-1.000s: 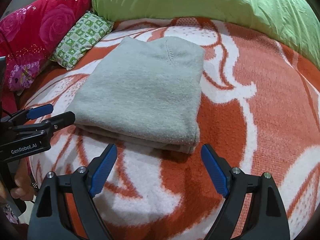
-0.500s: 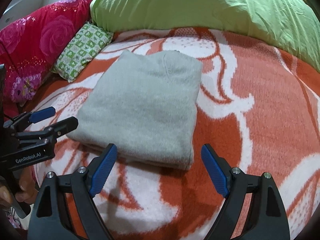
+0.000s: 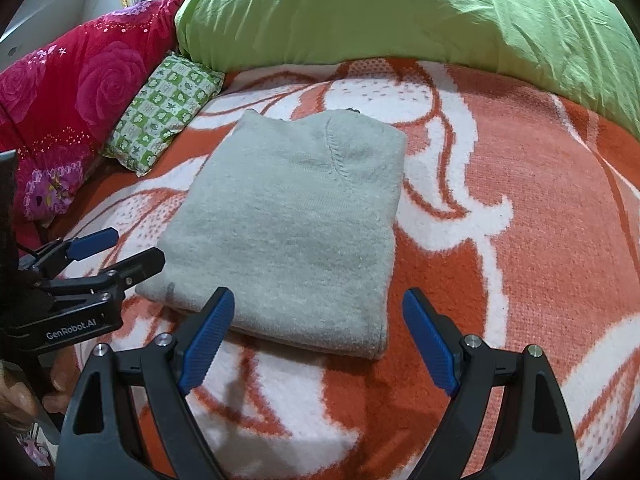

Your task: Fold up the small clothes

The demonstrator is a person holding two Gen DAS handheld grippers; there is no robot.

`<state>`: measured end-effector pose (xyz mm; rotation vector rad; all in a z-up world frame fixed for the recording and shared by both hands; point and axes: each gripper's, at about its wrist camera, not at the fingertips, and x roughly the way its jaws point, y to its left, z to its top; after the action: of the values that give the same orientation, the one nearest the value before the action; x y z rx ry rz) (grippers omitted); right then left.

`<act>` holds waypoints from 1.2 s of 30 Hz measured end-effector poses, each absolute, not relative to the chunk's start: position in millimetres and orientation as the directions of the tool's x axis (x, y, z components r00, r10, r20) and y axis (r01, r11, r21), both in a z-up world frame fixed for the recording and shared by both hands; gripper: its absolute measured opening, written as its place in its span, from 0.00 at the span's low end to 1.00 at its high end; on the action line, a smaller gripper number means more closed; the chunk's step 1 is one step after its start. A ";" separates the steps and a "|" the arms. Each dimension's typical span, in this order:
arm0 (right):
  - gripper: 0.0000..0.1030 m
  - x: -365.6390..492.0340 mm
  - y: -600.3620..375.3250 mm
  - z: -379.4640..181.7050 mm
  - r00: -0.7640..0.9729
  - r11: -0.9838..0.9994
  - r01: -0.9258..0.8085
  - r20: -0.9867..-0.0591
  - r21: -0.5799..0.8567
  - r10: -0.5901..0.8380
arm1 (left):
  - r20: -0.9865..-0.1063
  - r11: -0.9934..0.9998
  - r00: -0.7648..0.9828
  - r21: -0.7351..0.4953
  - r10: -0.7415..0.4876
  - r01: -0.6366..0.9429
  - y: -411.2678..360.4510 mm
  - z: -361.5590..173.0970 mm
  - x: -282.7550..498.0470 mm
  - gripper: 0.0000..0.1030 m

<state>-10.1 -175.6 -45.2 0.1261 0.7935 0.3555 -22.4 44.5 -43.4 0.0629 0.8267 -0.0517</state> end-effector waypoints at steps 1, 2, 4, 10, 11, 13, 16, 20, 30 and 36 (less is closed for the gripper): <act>0.84 -9.8 -175.1 -45.2 0.644 0.932 -0.265 -0.675 0.245 0.361 | -0.737 0.997 0.675 0.035 -0.022 0.070 45.1 -43.8 -22.1 0.81; 0.84 -9.8 -174.8 -45.2 0.643 0.932 -0.265 -0.675 0.246 0.361 | -0.739 0.997 0.674 0.035 -0.021 0.069 45.8 -44.5 -21.6 0.81; 0.84 -9.0 -173.4 -45.0 0.642 0.932 -0.267 -0.676 0.246 0.363 | -0.740 0.997 0.672 0.035 -0.020 0.068 46.6 -45.3 -21.3 0.81; 0.84 -7.8 -170.2 -46.6 0.635 0.932 -0.266 -0.682 0.246 0.362 | -0.748 0.997 0.663 0.036 -0.019 0.069 48.3 -49.6 -20.8 0.81; 0.84 -7.8 -170.5 -47.0 0.634 0.932 -0.266 -0.683 0.245 0.361 | -0.750 0.997 0.662 0.035 -0.020 0.070 48.5 -50.2 -20.4 0.81; 0.84 -8.0 -171.0 -47.8 0.633 0.932 -0.267 -0.685 0.245 0.361 | -0.751 0.997 0.660 0.034 -0.022 0.072 48.2 -51.2 -20.9 0.81; 0.84 -7.1 -171.3 -48.7 0.629 0.933 -0.262 -0.689 0.248 0.360 | -0.753 0.997 0.658 0.032 -0.026 0.075 48.5 -51.7 -20.4 0.81; 0.84 -5.8 -172.1 -49.5 0.626 0.931 -0.263 -0.690 0.251 0.363 | -0.752 0.997 0.659 0.029 -0.026 0.073 48.9 -51.5 -20.9 0.81; 0.84 -5.8 -172.1 -51.2 0.621 0.932 -0.264 -0.695 0.250 0.363 | -0.758 0.997 0.652 0.022 -0.034 0.078 48.6 -52.2 -20.6 0.81; 0.84 -4.9 -173.2 -52.2 0.616 0.930 -0.265 -0.698 0.255 0.367 | -0.761 0.997 0.648 0.020 -0.033 0.075 48.7 -52.4 -21.2 0.81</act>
<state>-4.9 -173.2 -52.2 0.1318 0.8320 0.3647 -21.2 48.7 -52.4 0.0513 0.8637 -0.0614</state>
